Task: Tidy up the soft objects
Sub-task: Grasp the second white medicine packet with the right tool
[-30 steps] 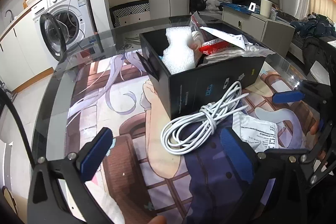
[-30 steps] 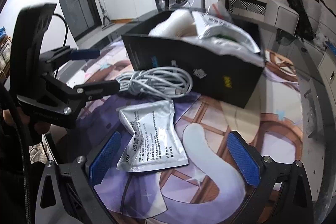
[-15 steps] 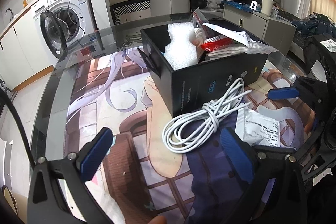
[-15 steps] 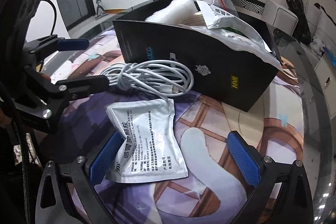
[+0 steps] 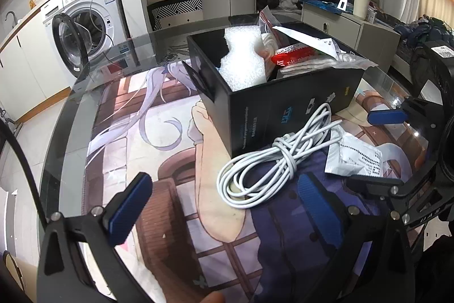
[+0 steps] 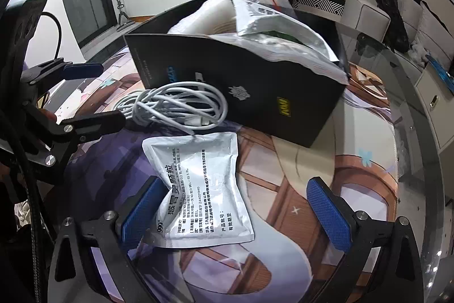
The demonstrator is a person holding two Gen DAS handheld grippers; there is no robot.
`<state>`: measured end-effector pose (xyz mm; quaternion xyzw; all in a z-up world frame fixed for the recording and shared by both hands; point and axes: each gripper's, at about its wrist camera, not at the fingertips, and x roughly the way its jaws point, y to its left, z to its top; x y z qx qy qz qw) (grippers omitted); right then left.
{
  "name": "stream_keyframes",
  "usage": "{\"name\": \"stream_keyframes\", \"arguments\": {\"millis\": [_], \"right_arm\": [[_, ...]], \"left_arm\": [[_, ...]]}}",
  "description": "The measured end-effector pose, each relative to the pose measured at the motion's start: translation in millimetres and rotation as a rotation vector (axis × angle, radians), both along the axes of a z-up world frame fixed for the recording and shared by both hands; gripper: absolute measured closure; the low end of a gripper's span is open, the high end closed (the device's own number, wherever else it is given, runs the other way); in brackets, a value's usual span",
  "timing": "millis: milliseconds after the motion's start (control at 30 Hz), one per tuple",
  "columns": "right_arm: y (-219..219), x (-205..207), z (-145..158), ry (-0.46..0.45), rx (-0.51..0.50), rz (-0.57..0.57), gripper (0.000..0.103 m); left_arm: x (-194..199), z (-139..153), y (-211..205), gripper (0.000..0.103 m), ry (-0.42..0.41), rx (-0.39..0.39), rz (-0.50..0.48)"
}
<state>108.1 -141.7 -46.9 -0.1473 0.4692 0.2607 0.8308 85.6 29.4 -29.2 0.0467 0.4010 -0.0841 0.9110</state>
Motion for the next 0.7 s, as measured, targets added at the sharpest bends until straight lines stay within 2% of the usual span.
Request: {"name": "stream_keyframes", "arguments": {"millis": [133, 333, 467, 700], "right_arm": [[-6, 1, 2, -0.01, 0.003, -0.008, 0.005], [-10, -1, 7, -0.03, 0.023, -0.014, 0.03], [-15, -4, 9, -0.045, 0.044, -0.019, 0.05], [-20, -7, 11, -0.032, 0.085, -0.018, 0.058]], "left_arm": [[0, 0, 0, 0.0, 0.0, -0.001, 0.0], [1, -2, -2, 0.0, 0.002, 0.001, -0.006], [2, -2, -3, 0.0, 0.004, 0.003, -0.01], [1, 0, -6, 0.0, 0.002, 0.0, -0.018]]}}
